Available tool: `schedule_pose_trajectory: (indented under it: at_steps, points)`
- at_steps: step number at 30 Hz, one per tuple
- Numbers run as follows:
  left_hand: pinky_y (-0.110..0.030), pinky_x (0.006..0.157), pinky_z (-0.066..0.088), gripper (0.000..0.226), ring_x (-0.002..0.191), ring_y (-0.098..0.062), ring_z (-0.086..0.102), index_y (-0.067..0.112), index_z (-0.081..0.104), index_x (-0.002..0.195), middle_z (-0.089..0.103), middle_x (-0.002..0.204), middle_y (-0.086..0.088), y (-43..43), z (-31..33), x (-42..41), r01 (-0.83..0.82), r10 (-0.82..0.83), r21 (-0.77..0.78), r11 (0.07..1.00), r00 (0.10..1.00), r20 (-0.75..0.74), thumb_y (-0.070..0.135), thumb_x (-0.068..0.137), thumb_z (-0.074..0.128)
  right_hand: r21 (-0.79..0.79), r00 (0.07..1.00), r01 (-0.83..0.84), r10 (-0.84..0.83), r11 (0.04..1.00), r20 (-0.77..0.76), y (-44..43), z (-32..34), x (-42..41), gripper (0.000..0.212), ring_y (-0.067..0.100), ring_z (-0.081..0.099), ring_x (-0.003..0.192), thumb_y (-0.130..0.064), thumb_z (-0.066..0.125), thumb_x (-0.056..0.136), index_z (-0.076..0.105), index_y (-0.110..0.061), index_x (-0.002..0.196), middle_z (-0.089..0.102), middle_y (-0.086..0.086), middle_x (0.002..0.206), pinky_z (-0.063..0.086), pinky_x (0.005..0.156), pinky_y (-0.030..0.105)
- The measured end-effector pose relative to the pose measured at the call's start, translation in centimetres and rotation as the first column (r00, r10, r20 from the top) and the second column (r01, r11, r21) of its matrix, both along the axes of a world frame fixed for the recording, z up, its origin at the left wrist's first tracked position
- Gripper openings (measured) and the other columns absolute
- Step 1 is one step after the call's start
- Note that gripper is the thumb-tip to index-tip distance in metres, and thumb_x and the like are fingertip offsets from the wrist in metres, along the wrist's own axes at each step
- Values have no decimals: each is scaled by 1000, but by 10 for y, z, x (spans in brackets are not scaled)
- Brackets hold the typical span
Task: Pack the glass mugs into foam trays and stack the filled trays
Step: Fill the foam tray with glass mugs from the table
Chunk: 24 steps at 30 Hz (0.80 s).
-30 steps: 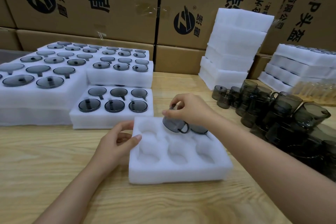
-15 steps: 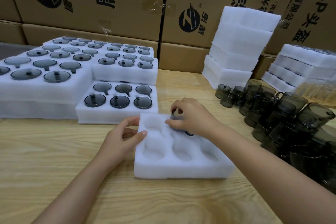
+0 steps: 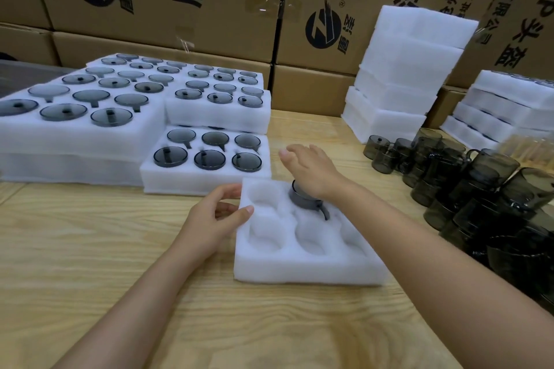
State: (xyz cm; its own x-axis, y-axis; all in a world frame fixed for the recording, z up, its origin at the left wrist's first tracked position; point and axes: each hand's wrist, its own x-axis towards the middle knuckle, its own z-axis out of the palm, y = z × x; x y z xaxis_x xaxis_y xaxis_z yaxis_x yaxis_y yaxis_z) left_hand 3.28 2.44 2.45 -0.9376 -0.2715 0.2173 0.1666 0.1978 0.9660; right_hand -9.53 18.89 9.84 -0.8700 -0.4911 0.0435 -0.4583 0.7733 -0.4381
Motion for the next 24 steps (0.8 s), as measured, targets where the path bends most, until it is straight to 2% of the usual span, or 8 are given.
schedule_pose_trajectory:
  at_steps: [1,3,7,14,16,19,22,24]
  points:
    - [-9,72,47,36,84,-1,64,38,61,103,66,100,29,0,0,0,0,0,2,1000,1000,-3,36,68,68,74,1000,-5,4,997,13,-2,-5,1,63,24,-1,146,-59,15,95,31,-21,144,28,1,152,1,117,44]
    - [-9,72,46,37,84,-2,64,37,61,104,67,101,25,0,0,0,-1,1,4,1000,1000,-9,35,68,67,193,1000,-6,6,981,0,-5,-18,0,65,20,-24,142,-60,11,95,9,-26,151,-3,-1,160,-17,114,41]
    - [-9,71,46,38,86,0,64,35,62,105,66,105,22,0,-2,-2,-1,1,8,1000,1000,-4,36,68,67,277,997,15,8,961,-82,-8,-31,0,62,19,-29,140,-59,8,95,3,-33,151,-10,0,159,-24,109,44]
    - [-6,68,45,37,83,3,63,37,61,105,66,101,27,0,-2,-2,-19,19,-13,1000,1000,0,36,69,67,257,999,10,4,966,-54,-8,-29,3,58,23,-6,146,-54,11,98,14,-29,150,17,0,158,-7,116,45]
    - [-7,69,45,34,83,2,63,36,62,107,66,103,26,-1,-3,-2,-21,21,-33,999,1000,5,32,75,73,165,990,31,-7,986,-141,-6,-26,9,54,26,17,143,-48,18,100,32,-21,144,37,4,148,9,115,41]
    - [-12,71,46,31,84,1,63,36,61,108,65,102,29,-4,-3,-2,-16,17,-61,998,1000,22,29,80,73,-47,913,44,-59,998,-403,0,-17,24,37,24,48,118,-35,35,100,57,-13,120,62,4,117,28,100,33]
    - [-16,73,45,36,84,1,63,39,61,107,64,101,32,-3,-1,-1,-7,10,-71,997,999,37,40,72,67,-291,815,72,-225,954,-535,24,-15,38,27,21,52,113,-26,52,94,63,-11,113,64,2,114,28,100,33]
    - [-17,74,45,39,84,0,63,38,61,107,64,101,31,-3,-2,-2,-12,14,-64,998,999,37,42,69,65,-332,768,162,-330,929,-549,50,-13,36,26,23,51,114,-25,56,91,63,-11,113,63,2,114,31,102,38]
